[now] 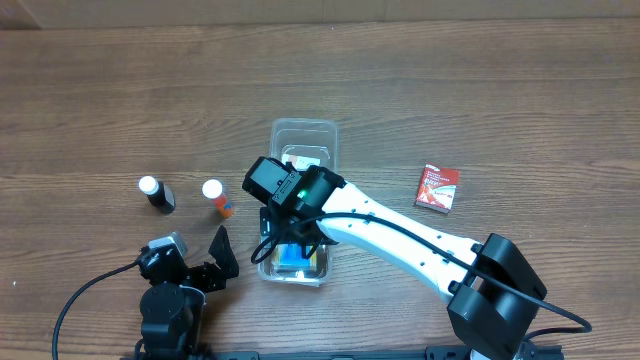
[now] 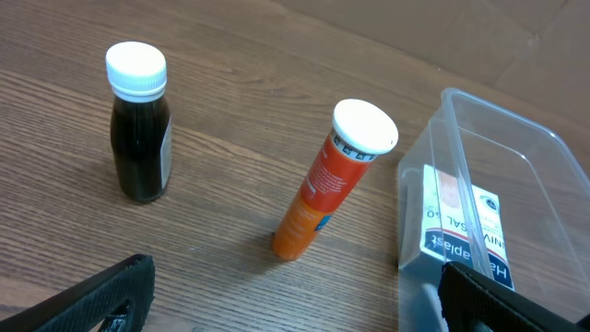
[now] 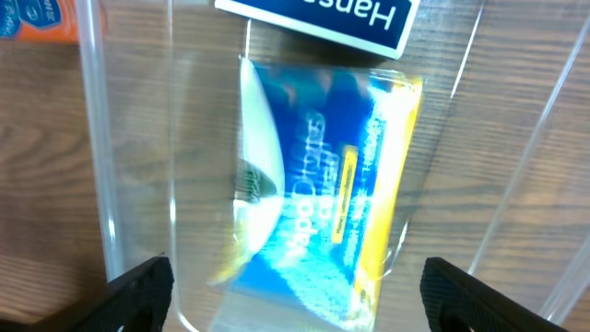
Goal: Pack container
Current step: 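Place the Vicks pack into the container's near end, then grasp the red Panadol box with the right gripper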
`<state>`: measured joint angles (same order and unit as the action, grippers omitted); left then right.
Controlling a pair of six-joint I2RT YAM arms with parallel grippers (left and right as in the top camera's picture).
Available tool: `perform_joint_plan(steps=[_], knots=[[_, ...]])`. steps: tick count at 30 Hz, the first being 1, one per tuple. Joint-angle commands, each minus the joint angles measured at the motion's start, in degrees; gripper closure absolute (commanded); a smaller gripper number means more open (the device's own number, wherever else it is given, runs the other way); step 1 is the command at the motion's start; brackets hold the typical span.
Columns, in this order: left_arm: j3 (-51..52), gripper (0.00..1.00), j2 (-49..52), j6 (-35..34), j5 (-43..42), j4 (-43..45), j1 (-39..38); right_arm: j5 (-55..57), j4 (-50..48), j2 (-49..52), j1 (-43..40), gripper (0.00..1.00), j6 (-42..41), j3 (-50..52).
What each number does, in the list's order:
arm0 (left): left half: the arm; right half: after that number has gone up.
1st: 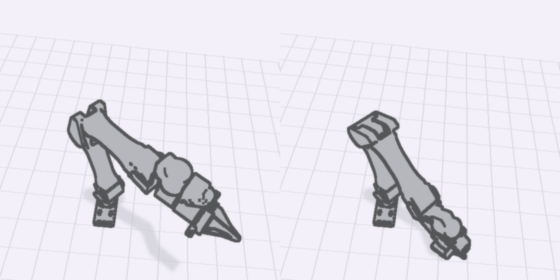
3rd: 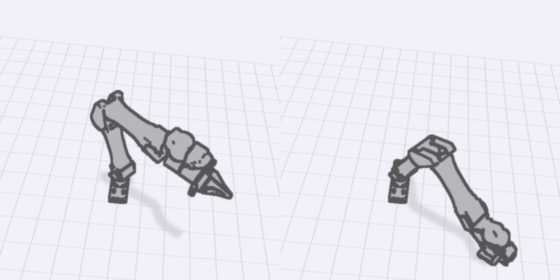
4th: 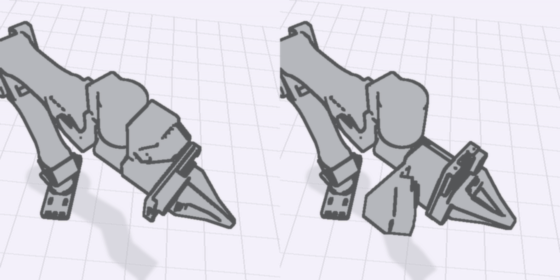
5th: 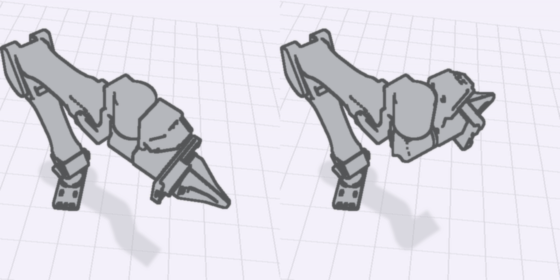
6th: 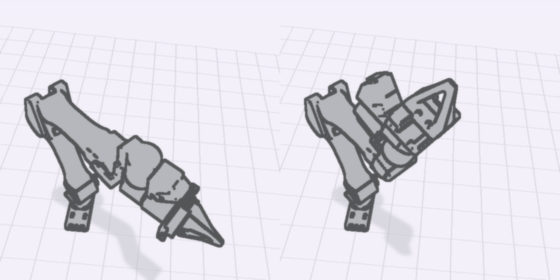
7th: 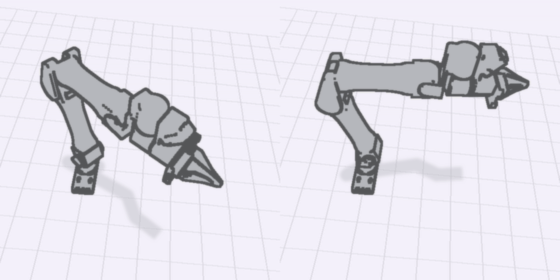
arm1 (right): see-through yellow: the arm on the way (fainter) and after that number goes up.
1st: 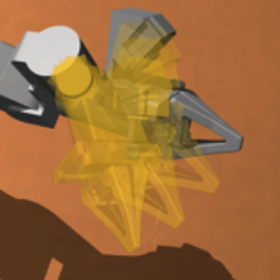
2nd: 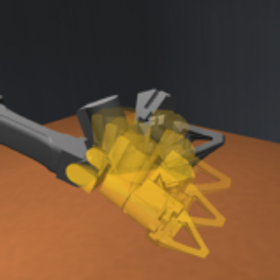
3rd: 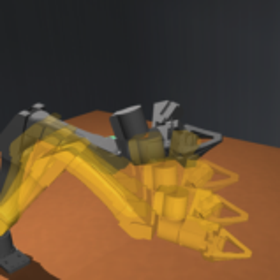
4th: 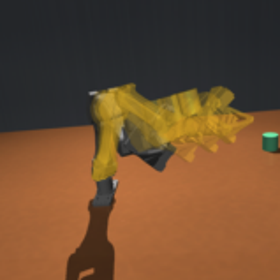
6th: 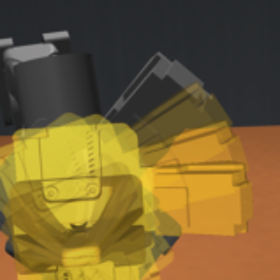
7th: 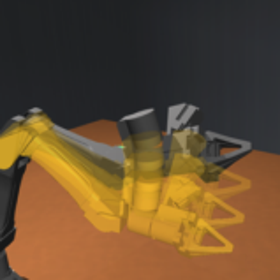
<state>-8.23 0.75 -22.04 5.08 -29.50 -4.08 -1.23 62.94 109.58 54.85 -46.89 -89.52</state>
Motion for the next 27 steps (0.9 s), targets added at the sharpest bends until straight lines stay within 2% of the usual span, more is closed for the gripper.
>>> perform_joint_plan(steps=[1,5,9,12,15,21,27], knots=[[0.15,0.0,-0.48,1.09,-0.24,-0.02,0.31,4.57,-0.7,-3.08,-0.13,0.07,0.42,-2.54],[0.15,0.0,-0.48,1.09,-0.24,-0.02,0.31,12.17,1.9,-11.34,-4.33,0.0,0.42,-7.58],[0.15,0.0,-0.48,1.09,-0.24,-0.02,0.31,11.08,8.72,-18.16,-17.86,0.0,1.55,-7.74],[0.15,0.0,-0.48,1.09,-0.24,-0.02,0.31,8.0,13.35,-17.38,-32.24,0.0,11.93,-6.16],[0.15,0.0,-0.48,1.09,-0.22,-0.02,0.31,4.02,13.46,-13.09,-41.48,0.0,17.99,-1.86],[0.15,0.0,-0.48,1.09,-0.24,-0.02,0.31,4.02,7.67,-1.51,-45.27,0.0,21.86,2.78],[0.15,0.0,-0.48,1.09,-0.24,-0.02,0.31,3.65,6.34,8.52,-46.36,0.0,21.59,4.13]])
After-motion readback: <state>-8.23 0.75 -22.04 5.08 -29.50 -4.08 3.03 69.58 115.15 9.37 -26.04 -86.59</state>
